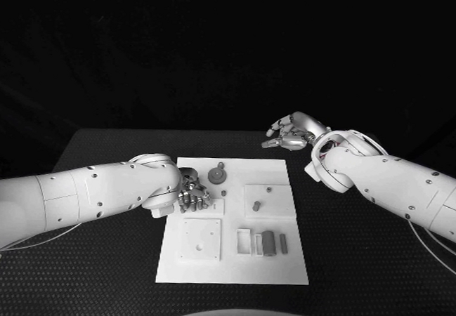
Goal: Assemble the parts on the task board
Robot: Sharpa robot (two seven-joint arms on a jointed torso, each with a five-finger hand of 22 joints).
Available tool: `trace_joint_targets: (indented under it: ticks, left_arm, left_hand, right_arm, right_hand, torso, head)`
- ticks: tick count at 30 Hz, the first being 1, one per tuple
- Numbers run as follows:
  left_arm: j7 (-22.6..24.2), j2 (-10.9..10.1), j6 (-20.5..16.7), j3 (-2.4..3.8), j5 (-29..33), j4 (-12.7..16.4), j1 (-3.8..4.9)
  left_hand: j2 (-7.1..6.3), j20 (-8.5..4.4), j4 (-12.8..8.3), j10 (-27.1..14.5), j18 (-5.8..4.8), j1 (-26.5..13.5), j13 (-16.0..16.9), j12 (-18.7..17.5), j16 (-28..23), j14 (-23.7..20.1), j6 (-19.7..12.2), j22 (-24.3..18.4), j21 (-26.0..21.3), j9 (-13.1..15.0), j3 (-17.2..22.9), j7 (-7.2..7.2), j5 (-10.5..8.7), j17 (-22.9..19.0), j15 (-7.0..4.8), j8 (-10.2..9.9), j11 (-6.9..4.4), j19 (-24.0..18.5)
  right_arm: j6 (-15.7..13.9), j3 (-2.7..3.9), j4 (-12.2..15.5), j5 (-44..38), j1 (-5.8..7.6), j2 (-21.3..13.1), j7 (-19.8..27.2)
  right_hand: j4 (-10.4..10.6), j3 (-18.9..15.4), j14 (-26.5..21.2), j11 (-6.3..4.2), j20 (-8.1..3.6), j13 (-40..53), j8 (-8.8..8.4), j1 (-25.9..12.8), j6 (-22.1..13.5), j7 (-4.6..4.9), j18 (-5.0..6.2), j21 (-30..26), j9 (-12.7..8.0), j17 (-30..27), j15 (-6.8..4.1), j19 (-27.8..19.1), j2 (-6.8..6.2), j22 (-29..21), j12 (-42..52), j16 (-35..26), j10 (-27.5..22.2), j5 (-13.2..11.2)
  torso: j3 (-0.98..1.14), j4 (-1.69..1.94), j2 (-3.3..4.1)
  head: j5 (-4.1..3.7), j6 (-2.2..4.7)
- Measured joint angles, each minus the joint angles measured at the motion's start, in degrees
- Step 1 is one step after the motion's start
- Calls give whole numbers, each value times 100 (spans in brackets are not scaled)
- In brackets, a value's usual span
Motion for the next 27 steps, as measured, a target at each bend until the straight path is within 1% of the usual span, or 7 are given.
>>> trace_joint_targets:
  ticks: [6,8,10,12,20,23,27]
  left_arm:
    - [3,2,5,0,0,-1,-1]
    - [5,2,7,0,0,-1,-1]
    - [6,2,9,0,0,-1,-1]
    - [7,1,10,0,0,0,-1]
    - [12,1,5,0,-30,0,-3]
    - [17,1,1,0,-68,0,-4]
    - [29,3,-3,0,-115,3,-4]
  left_hand:
    - [0,0,27,0,0,0,3,0,0,0,0,6,0,9,3,0,0,-7,0,0,0,0]
    - [0,-2,27,0,0,0,6,0,0,-20,0,13,0,18,3,0,0,-11,-20,0,0,2]
    - [-24,-23,17,0,0,24,12,0,0,-20,0,25,0,24,12,0,0,-17,-20,0,0,23]
    - [-67,-23,-35,0,0,75,18,22,23,-20,0,38,0,37,65,0,0,-24,-20,0,0,23]
    - [-35,-22,-354,11,0,480,35,21,49,-20,-16,89,-23,74,176,-15,-12,-60,-20,-1,14,22]
    - [-15,-22,-400,4,0,564,38,21,48,-20,-16,99,-23,76,207,-14,-14,-67,-20,-7,24,22]
    - [3,-22,-406,3,0,651,38,21,70,-20,-17,106,-23,97,213,-13,-35,-73,-19,-23,26,22]
  right_arm:
    - [7,0,-3,2,0,1,0]
    - [9,0,-5,3,0,1,0]
    - [11,0,-6,4,0,2,0]
    - [13,0,-7,4,0,3,0]
    - [23,0,-12,7,0,10,0]
    - [26,0,-15,7,0,13,0]
    - [31,0,-20,8,0,19,0]
  right_hand:
    - [0,0,-1,0,0,0,0,0,1,-1,-2,0,5,-5,1,0,0,0,0,0,0,0]
    - [0,0,0,0,0,0,0,0,0,-2,-2,0,5,-6,1,0,0,-1,0,0,0,0]
    - [0,0,-1,0,0,0,0,0,1,-2,-2,0,5,-6,1,0,0,-1,0,0,0,0]
    - [0,0,-1,0,0,0,0,0,1,-3,-3,0,5,-6,1,0,0,-1,0,0,0,0]
    - [0,0,-3,0,0,-4,0,0,17,8,-6,0,4,-5,4,0,0,-1,0,0,0,0]
    - [0,0,-3,0,0,-4,0,0,24,2,-7,0,4,-5,5,0,0,-1,0,0,0,0]
    - [0,0,-2,0,0,-4,0,1,27,2,-9,0,4,-5,5,0,0,-1,0,0,0,0]
  torso:
    - [0,0,-1]
    - [0,0,-1]
    - [0,0,-1]
    - [0,0,-1]
    - [-1,0,-1]
    - [-1,-1,-1]
    - [-1,-3,-1]
  head:
    - [-4,-3]
    - [-4,-4]
    - [-5,-9]
    - [-8,-13]
    - [-12,-15]
    - [-12,-15]
    - [-12,-15]
